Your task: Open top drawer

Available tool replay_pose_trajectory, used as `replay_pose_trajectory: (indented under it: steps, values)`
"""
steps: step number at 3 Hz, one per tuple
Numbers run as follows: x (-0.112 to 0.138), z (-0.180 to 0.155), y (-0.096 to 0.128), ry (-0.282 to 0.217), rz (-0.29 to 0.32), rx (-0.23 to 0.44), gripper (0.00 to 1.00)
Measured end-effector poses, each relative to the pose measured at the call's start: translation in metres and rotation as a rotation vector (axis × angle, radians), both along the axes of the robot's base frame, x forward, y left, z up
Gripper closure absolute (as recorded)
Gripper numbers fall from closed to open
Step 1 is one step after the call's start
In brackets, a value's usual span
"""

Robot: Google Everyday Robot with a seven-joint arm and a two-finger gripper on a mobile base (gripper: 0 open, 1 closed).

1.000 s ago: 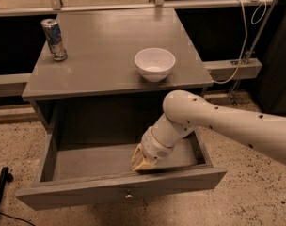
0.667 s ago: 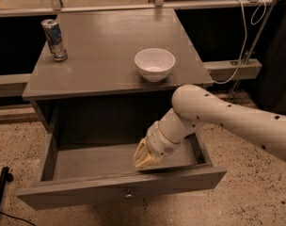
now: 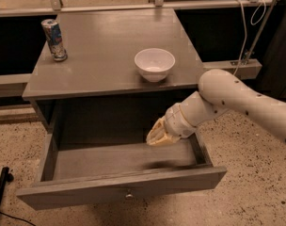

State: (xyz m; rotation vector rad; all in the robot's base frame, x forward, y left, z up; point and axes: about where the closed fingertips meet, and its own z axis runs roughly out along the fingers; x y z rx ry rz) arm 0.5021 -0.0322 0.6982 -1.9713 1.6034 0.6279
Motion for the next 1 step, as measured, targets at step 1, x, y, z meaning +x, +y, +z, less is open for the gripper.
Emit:
replay_pose_trajectory:
  steps: [1]
  values:
    - [0.0191,0.0184,-0.0357,0.001,-0.089,0.050,0.81]
